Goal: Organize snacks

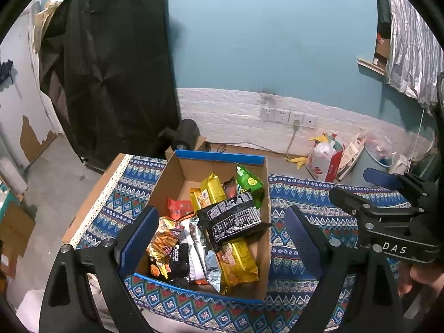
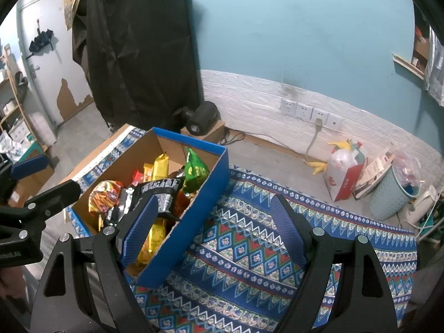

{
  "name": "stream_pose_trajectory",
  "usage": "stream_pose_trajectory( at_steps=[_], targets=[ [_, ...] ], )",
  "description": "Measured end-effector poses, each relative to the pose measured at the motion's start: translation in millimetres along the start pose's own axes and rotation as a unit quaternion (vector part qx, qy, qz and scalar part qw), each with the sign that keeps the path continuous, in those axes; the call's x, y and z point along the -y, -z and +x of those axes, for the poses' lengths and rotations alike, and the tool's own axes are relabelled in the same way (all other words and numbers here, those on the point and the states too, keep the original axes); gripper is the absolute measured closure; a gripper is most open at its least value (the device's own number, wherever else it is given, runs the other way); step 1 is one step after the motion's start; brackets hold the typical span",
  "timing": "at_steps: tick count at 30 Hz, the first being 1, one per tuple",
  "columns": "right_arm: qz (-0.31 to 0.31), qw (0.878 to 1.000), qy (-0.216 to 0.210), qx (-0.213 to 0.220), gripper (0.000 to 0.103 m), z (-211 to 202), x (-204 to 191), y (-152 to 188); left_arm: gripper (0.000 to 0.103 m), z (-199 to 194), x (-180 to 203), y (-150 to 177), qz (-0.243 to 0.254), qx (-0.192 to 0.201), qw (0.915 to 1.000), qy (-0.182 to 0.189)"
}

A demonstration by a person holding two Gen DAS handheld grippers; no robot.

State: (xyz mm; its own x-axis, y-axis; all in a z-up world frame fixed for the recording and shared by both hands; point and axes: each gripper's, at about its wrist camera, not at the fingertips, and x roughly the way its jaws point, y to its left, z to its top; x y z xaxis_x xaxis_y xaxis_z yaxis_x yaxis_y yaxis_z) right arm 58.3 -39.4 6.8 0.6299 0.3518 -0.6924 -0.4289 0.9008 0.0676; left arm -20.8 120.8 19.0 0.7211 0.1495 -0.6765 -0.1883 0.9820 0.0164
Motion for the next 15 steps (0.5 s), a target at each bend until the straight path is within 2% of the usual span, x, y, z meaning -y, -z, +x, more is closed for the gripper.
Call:
stream_pose_trajectory(
  at_steps=[8,15],
  targets=[
    [-0.002,1.0,0.003,0.002,0.021,-1.7,3.9,2.3,0.004,-0.3,-4.9,-1.3,-0.011,-0.008,0.9999,-0.007],
    [-0.004,1.0,0.003,0.001,0.021,-2.4,4.6,2.9,0.004,3.7,-6.1,-0.2,-0.014,-0.027,0.9995,-0.008]
  ],
)
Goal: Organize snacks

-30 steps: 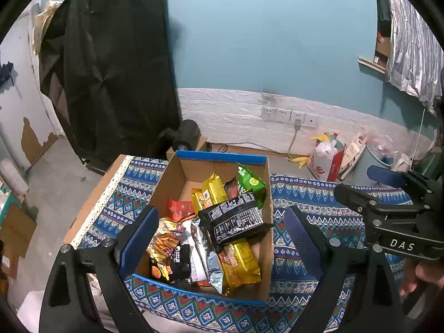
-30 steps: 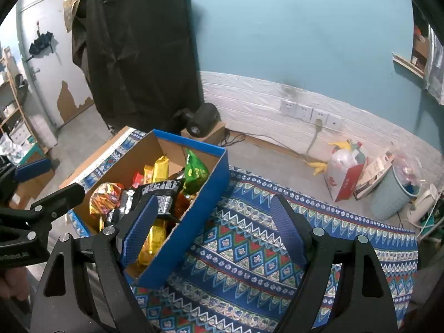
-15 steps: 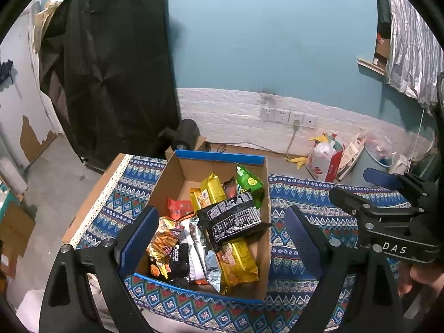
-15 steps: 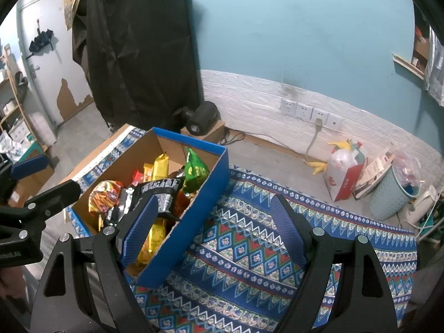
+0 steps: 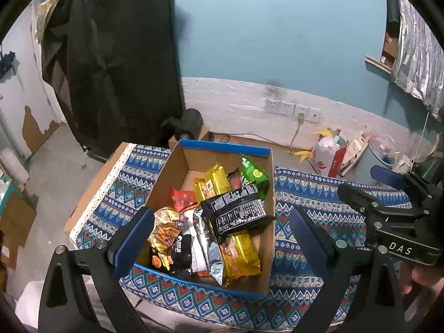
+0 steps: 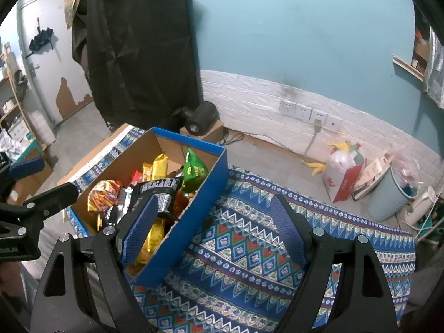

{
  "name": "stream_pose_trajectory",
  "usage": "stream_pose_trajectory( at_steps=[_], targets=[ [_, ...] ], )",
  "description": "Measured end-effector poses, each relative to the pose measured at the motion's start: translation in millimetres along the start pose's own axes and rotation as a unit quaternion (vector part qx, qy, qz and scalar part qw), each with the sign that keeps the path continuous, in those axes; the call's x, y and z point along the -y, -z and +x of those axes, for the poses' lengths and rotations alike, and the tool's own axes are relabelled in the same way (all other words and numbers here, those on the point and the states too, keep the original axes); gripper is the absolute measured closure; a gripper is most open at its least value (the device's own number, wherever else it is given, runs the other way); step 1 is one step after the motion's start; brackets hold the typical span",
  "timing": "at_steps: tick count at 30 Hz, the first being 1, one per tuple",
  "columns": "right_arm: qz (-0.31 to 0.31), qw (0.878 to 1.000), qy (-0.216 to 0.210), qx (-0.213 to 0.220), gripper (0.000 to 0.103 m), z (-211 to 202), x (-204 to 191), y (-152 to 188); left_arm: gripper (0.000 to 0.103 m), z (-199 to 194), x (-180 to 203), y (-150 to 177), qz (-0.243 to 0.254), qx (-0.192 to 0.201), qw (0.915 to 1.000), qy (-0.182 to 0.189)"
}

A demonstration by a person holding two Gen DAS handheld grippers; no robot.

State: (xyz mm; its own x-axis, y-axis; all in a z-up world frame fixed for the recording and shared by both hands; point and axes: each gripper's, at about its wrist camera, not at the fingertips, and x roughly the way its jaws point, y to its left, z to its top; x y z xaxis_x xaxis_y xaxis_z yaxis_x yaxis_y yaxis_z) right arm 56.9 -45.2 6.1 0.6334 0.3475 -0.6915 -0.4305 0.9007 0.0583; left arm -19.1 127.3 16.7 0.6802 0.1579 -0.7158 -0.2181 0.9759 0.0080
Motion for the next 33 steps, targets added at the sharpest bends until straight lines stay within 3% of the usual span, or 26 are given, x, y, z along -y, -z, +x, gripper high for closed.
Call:
stream_pose_trajectory(
  at_steps=[33],
  targets=[
    [-0.003,1.0,0.0,-0.001,0.021,-0.8,-1.1,-0.6,0.004,-2.1,4.5,1.6,0.016,0.002,0.9999,-0.003]
  ],
)
